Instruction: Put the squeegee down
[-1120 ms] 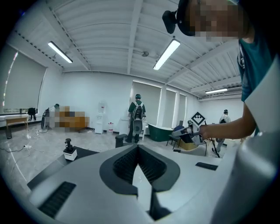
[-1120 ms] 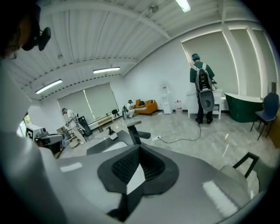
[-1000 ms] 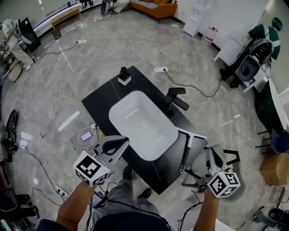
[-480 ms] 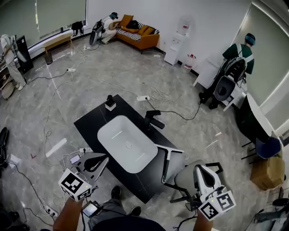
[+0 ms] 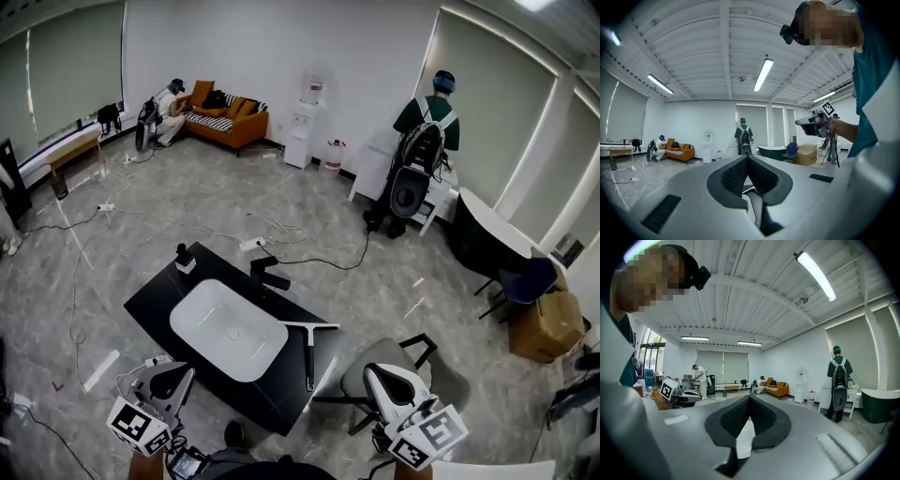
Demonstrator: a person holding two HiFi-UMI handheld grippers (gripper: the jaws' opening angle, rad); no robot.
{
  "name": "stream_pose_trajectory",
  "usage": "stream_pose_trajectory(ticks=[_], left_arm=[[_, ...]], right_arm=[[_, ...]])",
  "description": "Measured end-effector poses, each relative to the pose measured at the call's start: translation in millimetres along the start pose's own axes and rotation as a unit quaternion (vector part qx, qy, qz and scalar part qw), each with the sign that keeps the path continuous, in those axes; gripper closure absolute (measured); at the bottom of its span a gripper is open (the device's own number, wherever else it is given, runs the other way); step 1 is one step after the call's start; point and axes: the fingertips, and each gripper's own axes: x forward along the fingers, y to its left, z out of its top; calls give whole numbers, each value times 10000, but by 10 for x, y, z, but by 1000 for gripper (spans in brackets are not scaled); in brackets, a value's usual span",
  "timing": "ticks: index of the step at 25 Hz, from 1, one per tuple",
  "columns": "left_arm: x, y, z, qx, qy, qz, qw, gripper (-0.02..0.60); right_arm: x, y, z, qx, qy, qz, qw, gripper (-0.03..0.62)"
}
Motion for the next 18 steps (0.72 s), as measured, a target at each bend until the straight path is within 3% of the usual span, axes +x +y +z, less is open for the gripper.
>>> stream_pose_trajectory(ticks=[18], left_arm=[[-147,-668,-1,80,80,-42,9999,577]], right_arm=[[-670,-183,-216,221,-102,-86,9997,588]])
